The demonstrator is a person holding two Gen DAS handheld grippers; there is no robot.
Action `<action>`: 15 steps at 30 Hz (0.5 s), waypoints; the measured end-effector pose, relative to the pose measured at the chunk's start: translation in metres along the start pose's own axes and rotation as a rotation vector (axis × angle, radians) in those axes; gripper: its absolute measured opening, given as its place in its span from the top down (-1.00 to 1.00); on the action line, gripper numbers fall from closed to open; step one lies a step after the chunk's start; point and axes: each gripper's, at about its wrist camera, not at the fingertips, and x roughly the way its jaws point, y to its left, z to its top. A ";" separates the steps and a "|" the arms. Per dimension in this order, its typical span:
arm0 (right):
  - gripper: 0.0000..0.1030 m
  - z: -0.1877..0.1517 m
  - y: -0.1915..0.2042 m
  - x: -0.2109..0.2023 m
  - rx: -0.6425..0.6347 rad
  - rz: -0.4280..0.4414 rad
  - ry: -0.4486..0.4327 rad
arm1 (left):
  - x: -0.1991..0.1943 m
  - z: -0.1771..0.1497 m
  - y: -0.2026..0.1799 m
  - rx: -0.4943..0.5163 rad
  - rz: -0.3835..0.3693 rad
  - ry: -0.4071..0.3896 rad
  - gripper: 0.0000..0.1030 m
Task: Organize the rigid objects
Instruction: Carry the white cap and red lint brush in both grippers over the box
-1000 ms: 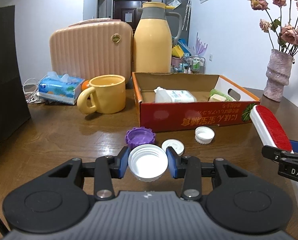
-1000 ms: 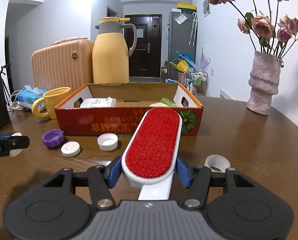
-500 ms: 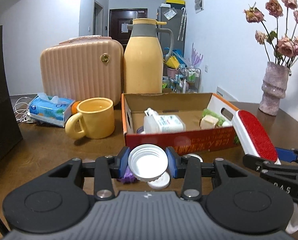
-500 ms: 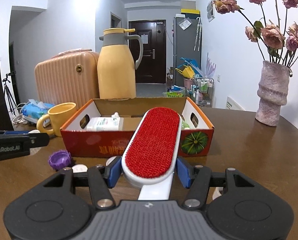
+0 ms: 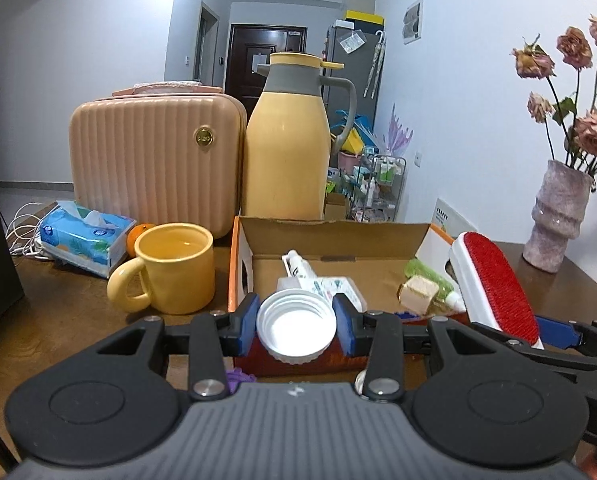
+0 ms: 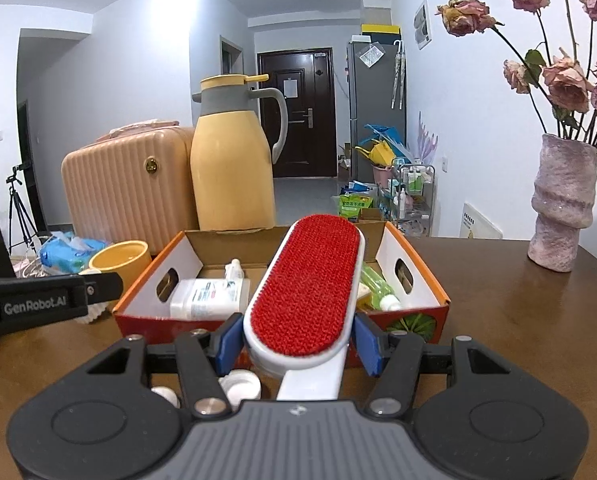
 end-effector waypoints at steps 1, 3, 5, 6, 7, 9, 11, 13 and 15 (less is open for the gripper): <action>-0.12 0.002 0.000 0.003 0.003 0.001 0.000 | 0.002 0.002 0.000 -0.004 0.000 -0.002 0.21; -0.12 0.005 0.000 0.010 0.009 0.003 0.000 | 0.008 0.005 -0.001 -0.009 0.001 -0.007 0.21; -0.12 0.009 -0.001 0.016 0.015 0.004 0.002 | 0.013 0.008 -0.001 -0.015 0.003 -0.009 0.21; -0.12 0.010 -0.002 0.019 0.021 0.004 0.003 | 0.015 0.010 -0.001 -0.018 0.002 -0.010 0.21; -0.12 0.011 -0.002 0.022 0.025 0.002 0.004 | 0.018 0.011 -0.001 -0.020 0.003 -0.010 0.21; -0.12 0.015 -0.003 0.028 0.028 0.000 0.004 | 0.023 0.012 -0.001 -0.023 0.004 -0.011 0.21; -0.12 0.018 -0.004 0.034 0.031 -0.002 0.003 | 0.030 0.015 -0.001 -0.026 0.010 -0.010 0.21; -0.12 0.022 -0.005 0.040 0.035 -0.003 0.003 | 0.036 0.018 -0.001 -0.033 0.013 -0.009 0.21; -0.12 0.026 -0.006 0.047 0.039 -0.003 0.005 | 0.042 0.021 -0.001 -0.039 0.015 -0.011 0.21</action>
